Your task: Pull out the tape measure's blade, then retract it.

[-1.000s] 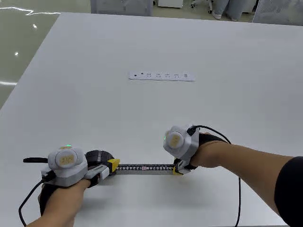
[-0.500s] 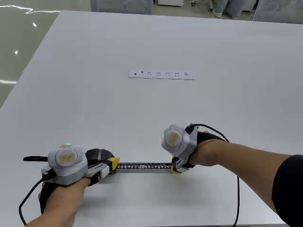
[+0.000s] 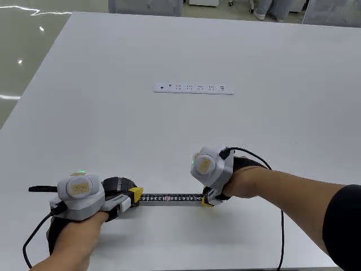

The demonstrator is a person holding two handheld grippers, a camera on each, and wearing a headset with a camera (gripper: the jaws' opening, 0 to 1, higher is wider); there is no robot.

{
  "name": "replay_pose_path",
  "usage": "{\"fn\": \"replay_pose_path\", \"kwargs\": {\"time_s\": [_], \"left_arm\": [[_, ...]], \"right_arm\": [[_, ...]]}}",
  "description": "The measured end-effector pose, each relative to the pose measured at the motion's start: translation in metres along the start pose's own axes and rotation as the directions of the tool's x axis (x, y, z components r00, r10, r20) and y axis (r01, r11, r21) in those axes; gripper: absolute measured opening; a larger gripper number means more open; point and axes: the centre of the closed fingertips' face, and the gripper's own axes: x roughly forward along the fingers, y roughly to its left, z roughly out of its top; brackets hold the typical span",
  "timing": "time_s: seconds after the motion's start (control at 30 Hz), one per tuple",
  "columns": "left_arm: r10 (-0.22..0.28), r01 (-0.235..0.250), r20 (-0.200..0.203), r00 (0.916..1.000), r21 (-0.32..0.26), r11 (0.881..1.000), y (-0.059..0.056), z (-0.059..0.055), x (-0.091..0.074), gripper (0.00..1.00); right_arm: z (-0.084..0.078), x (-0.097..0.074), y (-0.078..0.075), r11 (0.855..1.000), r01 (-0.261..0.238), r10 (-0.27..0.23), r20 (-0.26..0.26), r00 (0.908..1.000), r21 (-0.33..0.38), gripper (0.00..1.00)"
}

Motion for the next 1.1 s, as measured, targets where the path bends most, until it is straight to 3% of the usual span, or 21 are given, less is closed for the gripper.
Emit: {"fn": "replay_pose_path", "kwargs": {"time_s": [1.1], "left_arm": [[-0.005, 0.005, -0.002, 1.0, -0.005, 1.0, 0.001, 0.002, 0.001, 0.6]], "right_arm": [[0.012, 0.003, 0.002, 1.0, -0.009, 0.009, 0.021, 0.9997, 0.003, 0.11]]}}
